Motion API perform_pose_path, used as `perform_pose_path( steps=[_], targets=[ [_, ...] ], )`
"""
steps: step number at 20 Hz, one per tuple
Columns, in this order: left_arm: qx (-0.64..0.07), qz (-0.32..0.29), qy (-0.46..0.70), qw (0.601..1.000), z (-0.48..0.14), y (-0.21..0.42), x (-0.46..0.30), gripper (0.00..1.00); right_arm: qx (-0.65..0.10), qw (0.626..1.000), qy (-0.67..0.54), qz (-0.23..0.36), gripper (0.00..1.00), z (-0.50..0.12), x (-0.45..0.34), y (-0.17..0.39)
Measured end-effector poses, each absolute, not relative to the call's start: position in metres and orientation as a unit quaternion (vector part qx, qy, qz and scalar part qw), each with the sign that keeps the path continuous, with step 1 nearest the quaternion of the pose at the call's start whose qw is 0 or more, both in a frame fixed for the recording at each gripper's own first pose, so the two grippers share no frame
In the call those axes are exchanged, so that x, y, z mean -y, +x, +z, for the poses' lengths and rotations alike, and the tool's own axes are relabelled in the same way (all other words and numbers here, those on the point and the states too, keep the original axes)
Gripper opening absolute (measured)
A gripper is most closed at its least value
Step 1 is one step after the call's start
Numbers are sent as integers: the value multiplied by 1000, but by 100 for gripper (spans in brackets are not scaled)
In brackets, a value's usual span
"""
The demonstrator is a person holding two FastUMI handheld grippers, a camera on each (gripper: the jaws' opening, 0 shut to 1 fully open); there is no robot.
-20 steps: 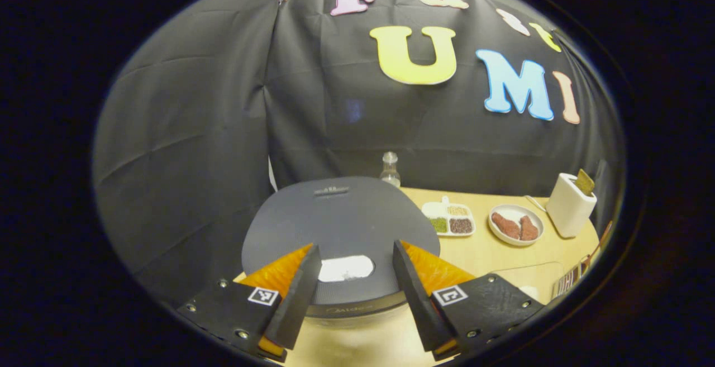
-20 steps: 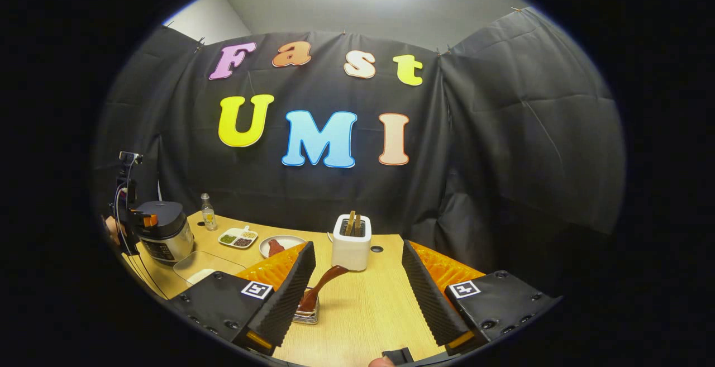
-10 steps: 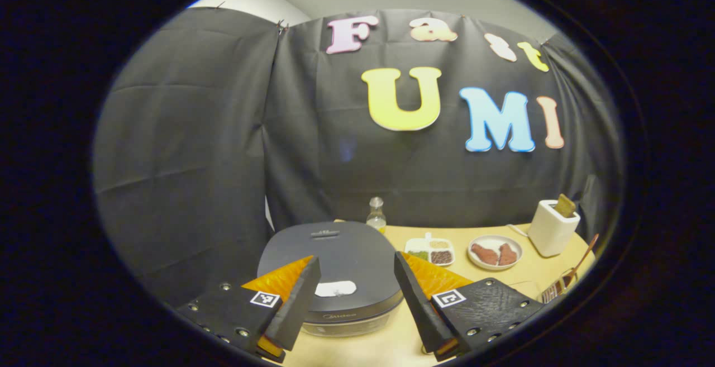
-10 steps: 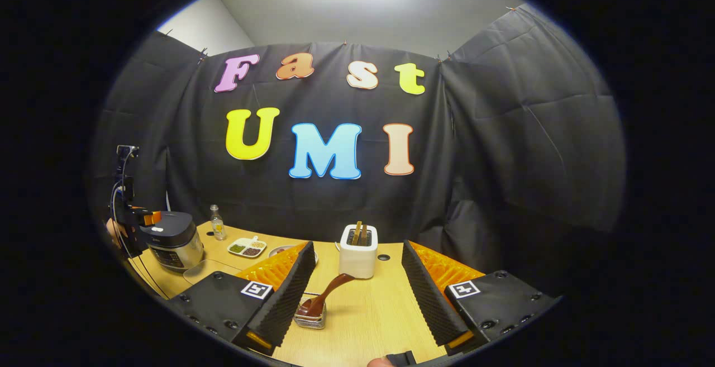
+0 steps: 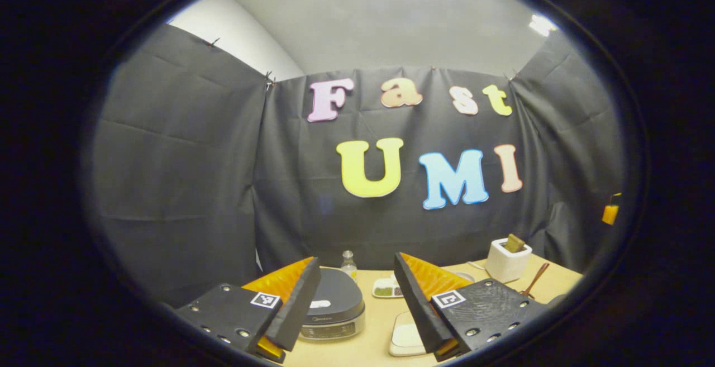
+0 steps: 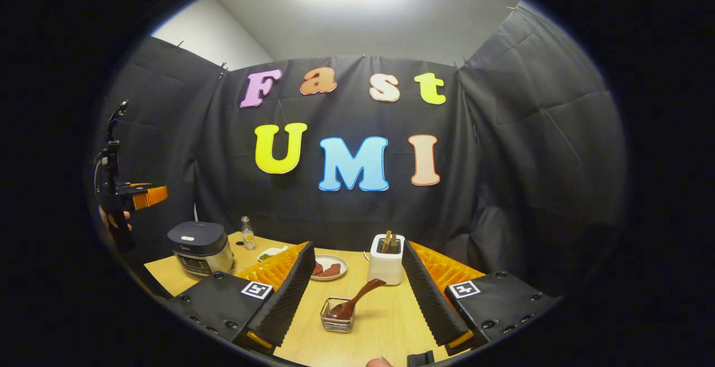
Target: Close the left gripper, press the button to open the rice cooker; take a wooden spoon from the chopstick holder with the right hand, scoop a spoonful of rice and pour it into the rice cooker, then put the wooden spoon back into the chopstick holder.
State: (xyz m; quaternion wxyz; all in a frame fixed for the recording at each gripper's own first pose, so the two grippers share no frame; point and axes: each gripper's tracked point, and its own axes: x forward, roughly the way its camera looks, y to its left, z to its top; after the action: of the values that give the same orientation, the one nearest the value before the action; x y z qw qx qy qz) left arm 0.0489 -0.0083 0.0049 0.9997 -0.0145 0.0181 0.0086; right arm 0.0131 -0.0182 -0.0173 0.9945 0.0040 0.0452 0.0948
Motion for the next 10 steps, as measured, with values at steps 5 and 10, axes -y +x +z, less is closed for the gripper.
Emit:
perform_pose_path(
  steps=[5, 10],
  targets=[
    [-2, -14, -12, 1000, 19, 8, 5, 82, -35, 995, 20, 87, 99, -5, -4, -6],
    [3, -26, -23, 999, 23, -13, -7, 82, -26, 996, 30, 75, 98, 0, -17, -24]
  ],
)
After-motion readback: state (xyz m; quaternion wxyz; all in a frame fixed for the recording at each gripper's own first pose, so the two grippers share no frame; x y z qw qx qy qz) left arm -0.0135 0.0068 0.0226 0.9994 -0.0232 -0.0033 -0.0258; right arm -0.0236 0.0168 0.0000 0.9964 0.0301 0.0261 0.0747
